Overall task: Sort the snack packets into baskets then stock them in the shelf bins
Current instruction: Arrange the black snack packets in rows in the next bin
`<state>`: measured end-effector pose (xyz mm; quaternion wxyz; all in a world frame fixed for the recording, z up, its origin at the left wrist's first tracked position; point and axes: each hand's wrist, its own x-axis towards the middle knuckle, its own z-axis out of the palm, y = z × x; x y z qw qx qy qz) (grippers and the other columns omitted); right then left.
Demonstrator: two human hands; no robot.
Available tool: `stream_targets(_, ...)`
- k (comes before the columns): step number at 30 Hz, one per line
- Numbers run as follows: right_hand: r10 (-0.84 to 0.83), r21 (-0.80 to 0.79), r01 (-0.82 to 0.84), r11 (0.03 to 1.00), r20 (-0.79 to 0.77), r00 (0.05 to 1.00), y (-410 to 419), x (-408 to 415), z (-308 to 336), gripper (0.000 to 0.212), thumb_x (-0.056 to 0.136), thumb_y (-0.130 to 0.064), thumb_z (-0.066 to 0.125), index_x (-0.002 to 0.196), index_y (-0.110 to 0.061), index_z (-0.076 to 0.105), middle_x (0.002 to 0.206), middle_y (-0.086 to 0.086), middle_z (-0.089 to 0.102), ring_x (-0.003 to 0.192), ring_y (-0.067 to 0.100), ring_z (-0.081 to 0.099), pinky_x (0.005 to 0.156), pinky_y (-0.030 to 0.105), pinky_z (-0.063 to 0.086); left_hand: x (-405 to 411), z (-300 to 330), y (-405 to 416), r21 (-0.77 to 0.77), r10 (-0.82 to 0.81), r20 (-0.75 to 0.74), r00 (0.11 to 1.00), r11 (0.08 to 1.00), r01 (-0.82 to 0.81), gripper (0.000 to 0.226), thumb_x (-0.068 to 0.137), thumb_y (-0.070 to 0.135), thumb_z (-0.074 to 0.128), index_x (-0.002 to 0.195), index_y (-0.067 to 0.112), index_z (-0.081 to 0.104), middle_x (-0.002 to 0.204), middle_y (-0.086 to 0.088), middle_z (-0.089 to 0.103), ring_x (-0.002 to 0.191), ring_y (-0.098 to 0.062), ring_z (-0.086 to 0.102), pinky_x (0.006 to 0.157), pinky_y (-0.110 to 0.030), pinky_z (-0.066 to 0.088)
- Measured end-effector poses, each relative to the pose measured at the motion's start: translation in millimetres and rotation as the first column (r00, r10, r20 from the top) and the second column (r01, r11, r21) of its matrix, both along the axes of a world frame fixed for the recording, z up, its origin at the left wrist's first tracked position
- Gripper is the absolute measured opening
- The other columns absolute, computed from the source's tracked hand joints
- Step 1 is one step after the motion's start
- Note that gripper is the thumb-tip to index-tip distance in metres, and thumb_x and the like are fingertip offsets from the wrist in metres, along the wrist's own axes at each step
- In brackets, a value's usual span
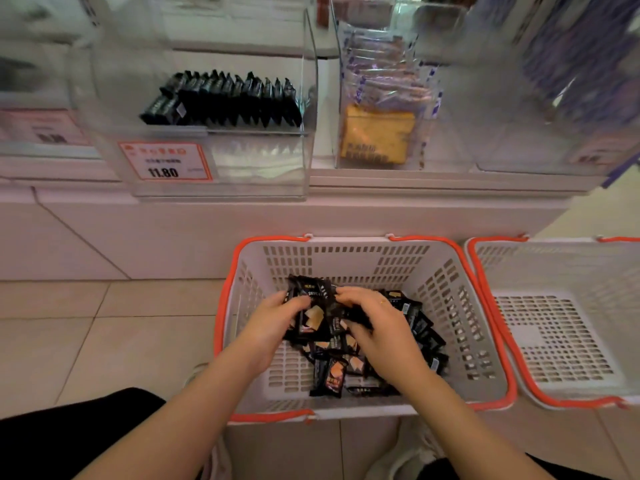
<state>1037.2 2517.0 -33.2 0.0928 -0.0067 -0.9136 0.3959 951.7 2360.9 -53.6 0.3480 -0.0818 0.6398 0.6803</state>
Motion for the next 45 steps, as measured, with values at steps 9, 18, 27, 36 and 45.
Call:
stream_targets(9,0.059,0.058,-0.051,0.997,-0.143,0.988,-13,-11,55,0.031,0.078,-0.004,0.069,0.107,-0.012,0.062,0.131,-0.01,0.04,0.128,0.002,0.033,0.103,0.0,0.016,-12,62,-5,0.123,-0.01,-0.108,0.994,0.992,0.023,0.023,0.09,0.023,0.056,0.106,0.009,0.066,0.094,-0.01,0.071,0.08,-0.02,0.065,0.067,-0.029,0.049)
stream_targets(18,-0.151,-0.716,0.2,0.669,0.133,0.98,-36,-32,97,0.058,0.087,-0.015,0.063,0.137,-0.03,0.037,0.137,-0.017,0.034,0.133,0.009,0.035,0.107,0.034,0.034,-10,106,-12,0.2,0.017,-0.298,0.955,0.979,0.045,0.016,0.089,0.015,0.057,0.102,0.012,0.065,0.09,-0.005,0.074,0.078,-0.014,0.069,0.063,-0.023,0.053)
stream_targets(27,0.012,-0.792,0.279,0.543,0.339,0.941,-18,-55,130,0.01,0.092,-0.007,0.053,0.097,-0.004,0.06,0.088,0.012,0.066,0.087,0.026,0.062,0.085,0.038,0.05,-34,142,-35,0.181,0.031,-0.295,0.955,0.983,0.024,0.026,0.088,-0.002,0.043,0.103,0.01,0.06,0.094,-0.01,0.07,0.083,-0.017,0.068,0.07,-0.029,0.052)
stream_targets(36,-0.047,-0.74,0.164,0.652,0.177,0.983,-21,-101,185,0.019,0.093,-0.006,0.047,0.101,-0.019,0.057,0.074,-0.008,0.061,0.065,0.003,0.057,0.078,0.031,0.049,-75,213,-54,0.279,0.132,-0.486,0.864,0.96,0.009,0.025,0.094,0.005,0.042,0.096,0.016,0.065,0.079,0.004,0.072,0.067,-0.004,0.064,0.06,-0.017,0.051)
stream_targets(45,0.037,-0.786,-0.007,0.619,0.021,0.999,-86,-161,202,0.032,0.096,-0.031,0.046,0.125,-0.018,0.05,0.122,0.004,0.062,0.117,0.017,0.056,0.106,0.039,0.039,-104,219,-33,0.215,0.292,-0.699,0.653,0.956,-0.198,0.007,0.091,0.016,0.055,0.092,0.023,0.054,0.088,0.003,0.06,0.079,-0.005,0.056,0.073,-0.012,0.045)
